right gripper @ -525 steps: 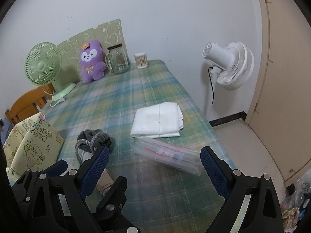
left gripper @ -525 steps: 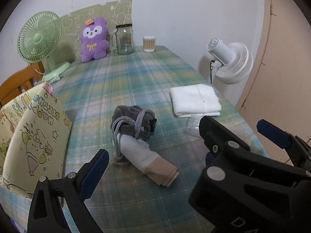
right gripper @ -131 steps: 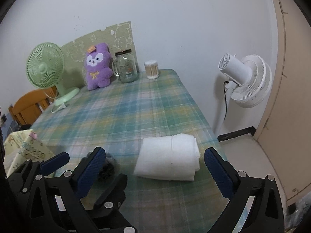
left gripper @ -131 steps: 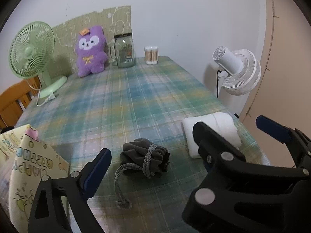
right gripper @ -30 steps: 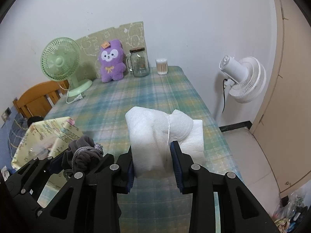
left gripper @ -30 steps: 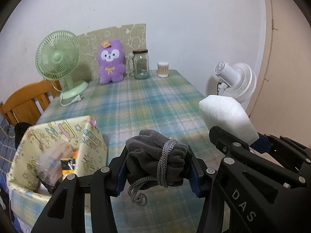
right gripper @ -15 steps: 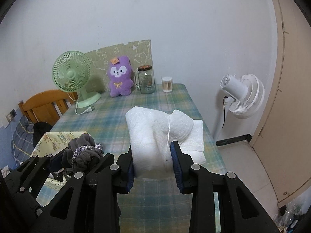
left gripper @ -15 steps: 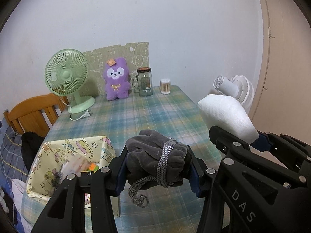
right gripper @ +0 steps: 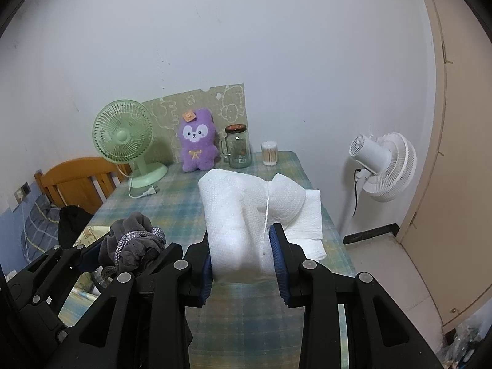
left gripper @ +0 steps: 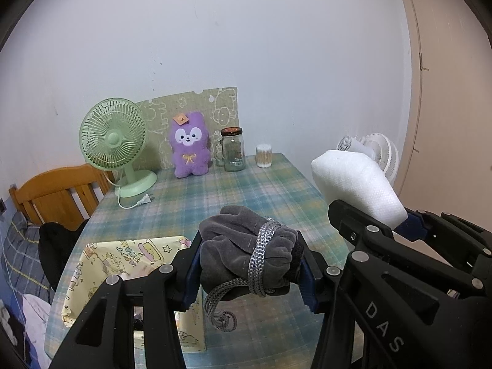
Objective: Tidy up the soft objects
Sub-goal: 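Lift the grey pouch with the left gripper while the right gripper carries the towel toward the box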
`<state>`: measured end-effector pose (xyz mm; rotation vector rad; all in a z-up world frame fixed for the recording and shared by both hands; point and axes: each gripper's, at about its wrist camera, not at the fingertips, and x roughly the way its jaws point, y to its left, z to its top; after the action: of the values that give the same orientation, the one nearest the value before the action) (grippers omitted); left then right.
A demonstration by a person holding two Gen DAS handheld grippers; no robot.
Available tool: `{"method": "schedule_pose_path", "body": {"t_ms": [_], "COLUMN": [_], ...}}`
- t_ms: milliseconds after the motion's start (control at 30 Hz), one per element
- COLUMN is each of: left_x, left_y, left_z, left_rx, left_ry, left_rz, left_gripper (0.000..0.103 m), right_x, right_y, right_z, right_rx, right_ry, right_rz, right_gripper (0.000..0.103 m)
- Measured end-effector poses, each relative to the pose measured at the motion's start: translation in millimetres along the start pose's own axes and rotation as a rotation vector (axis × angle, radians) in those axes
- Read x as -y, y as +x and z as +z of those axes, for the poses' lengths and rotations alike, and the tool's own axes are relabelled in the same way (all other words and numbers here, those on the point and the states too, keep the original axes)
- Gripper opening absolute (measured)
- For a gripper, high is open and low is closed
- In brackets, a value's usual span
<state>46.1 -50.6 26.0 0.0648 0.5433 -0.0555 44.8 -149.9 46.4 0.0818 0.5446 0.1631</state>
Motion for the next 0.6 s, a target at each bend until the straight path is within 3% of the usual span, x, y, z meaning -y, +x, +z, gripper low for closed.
{"method": "schedule_pose_path", "body": {"t_ms": [600], "left_x": [-44], "left_y": [3], "left_z": [-1], "left_rx": [0.019], "left_ry": [-0.020], "left_rz": [-0.010], "left_gripper": [0.054], "right_x": [-46], "right_y": [14], "right_z": [4], "right_rx": [0.013], "right_ry": [-0.005], "right_rz": [0.011], "right_gripper": [0.037]}}
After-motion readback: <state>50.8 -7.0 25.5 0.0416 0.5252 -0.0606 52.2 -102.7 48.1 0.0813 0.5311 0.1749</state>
